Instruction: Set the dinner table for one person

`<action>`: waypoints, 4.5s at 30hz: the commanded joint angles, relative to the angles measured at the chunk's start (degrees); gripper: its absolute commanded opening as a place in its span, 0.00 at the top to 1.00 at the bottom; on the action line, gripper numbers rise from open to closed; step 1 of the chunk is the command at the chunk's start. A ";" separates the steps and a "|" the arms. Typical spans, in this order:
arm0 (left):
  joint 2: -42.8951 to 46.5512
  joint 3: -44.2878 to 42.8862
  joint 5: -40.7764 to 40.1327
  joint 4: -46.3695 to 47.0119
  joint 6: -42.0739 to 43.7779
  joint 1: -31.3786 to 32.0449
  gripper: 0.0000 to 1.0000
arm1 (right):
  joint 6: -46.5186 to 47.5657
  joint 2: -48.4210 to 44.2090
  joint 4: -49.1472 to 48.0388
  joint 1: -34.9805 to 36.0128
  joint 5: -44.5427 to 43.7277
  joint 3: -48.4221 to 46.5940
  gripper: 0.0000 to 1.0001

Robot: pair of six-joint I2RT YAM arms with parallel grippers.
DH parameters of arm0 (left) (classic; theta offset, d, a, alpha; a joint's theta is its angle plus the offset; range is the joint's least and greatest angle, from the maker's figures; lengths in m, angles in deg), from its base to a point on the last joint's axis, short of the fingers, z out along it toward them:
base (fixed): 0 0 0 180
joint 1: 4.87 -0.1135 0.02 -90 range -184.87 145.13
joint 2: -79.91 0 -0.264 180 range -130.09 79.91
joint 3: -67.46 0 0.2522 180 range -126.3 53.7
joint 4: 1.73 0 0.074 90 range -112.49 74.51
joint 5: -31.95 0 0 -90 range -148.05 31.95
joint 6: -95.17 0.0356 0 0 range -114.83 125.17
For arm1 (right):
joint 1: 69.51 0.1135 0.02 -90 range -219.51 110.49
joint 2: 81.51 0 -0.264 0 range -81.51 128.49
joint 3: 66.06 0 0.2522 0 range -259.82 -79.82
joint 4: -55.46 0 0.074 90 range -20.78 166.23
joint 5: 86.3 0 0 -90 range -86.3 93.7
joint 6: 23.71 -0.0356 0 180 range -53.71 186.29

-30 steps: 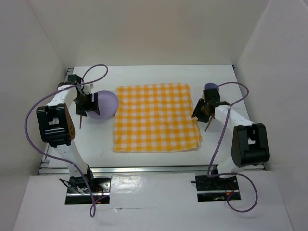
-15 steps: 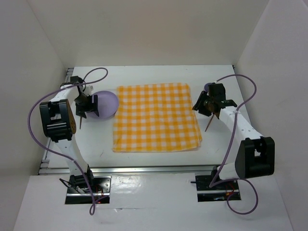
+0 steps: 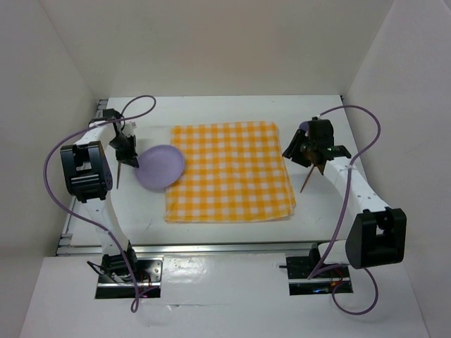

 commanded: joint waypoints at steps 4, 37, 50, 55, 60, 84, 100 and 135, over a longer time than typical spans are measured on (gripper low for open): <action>0.17 -1.17 1.79 -3.69 0.98 -0.43 1.00 | 1.39 -4.11 0.17 0.22 -0.03 -3.00 0.51; 0.44 -19.35 11.39 -13.37 7.32 31.19 1.00 | 1.39 -8.68 2.80 0.22 -2.14 -0.27 0.51; -11.08 -24.81 -1.90 -10.20 6.26 37.54 1.00 | 1.92 -11.05 4.48 0.22 -4.34 0.26 0.51; -11.08 -25.34 -1.90 -10.20 6.26 37.54 1.00 | 1.92 -10.00 3.95 0.22 -3.81 0.78 0.51; -10.56 -24.72 -4.88 -11.26 6.26 37.54 0.87 | 1.92 -9.39 3.95 0.22 -3.28 1.40 0.43; 21.33 -11.31 -6.29 -8.72 6.34 18.04 0.00 | 1.83 19.00 -5.63 -9.62 -19.54 5.18 0.24; 27.15 -3.45 -2.16 -8.71 8.98 -0.08 0.00 | -3.88 24.20 -3.34 -15.77 -21.73 5.97 1.00; 27.85 9.28 -9.72 -5.46 10.56 -2.28 0.02 | 10.36 18.92 0.53 18.59 -14.28 -8.98 1.00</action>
